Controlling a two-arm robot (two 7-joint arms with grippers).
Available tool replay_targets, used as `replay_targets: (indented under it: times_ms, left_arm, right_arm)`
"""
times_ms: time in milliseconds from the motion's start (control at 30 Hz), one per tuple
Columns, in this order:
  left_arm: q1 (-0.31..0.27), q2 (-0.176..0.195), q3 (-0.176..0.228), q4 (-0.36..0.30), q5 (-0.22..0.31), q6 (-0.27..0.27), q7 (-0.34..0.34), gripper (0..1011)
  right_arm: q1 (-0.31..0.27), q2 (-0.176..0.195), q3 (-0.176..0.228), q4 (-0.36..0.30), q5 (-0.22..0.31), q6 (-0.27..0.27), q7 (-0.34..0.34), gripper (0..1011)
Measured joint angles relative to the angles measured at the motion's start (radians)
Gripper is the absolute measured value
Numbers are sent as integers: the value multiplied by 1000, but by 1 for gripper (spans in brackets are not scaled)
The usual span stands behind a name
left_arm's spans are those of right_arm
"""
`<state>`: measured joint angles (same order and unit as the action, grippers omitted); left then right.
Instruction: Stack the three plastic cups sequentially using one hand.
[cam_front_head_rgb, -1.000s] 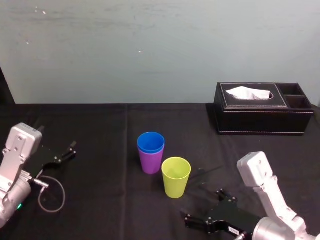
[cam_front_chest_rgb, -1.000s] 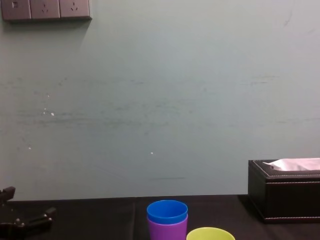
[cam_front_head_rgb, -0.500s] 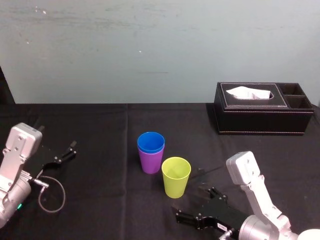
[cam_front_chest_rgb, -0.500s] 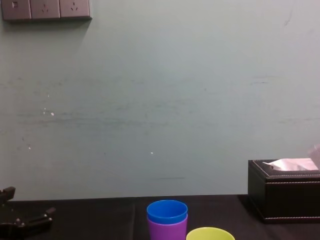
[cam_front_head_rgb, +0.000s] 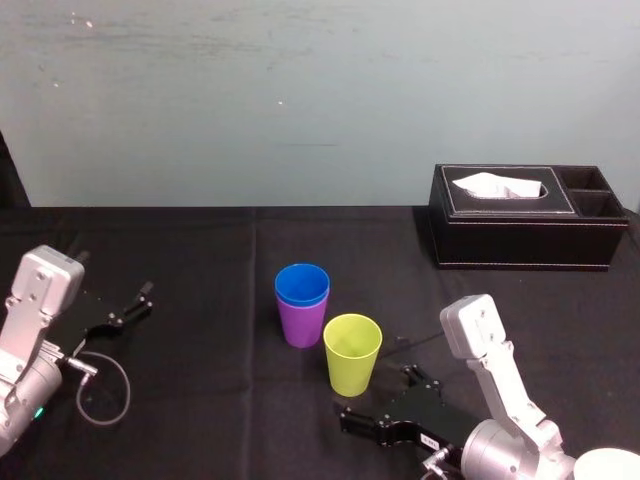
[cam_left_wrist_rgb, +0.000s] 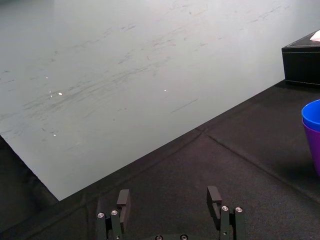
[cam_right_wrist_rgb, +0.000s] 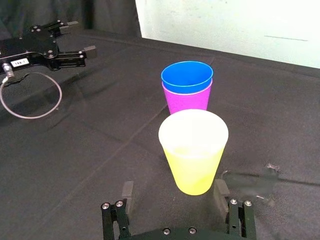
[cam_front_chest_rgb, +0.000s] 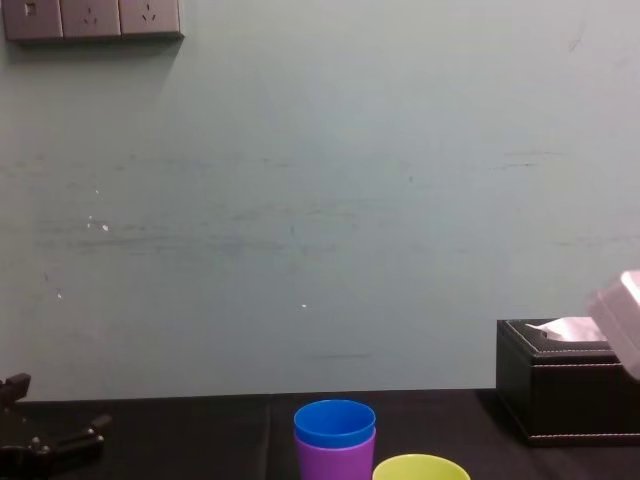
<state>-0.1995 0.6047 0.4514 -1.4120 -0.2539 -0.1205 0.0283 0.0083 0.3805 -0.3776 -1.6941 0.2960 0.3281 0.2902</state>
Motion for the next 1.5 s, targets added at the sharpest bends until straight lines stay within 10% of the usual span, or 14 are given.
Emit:
replay_targets:
  times_ms: [1500]
  left_arm:
    - [0,0,0,0,0,0,0,1000]
  right_arm:
    - [49,-63,4,85,-42,-32,-10,1003]
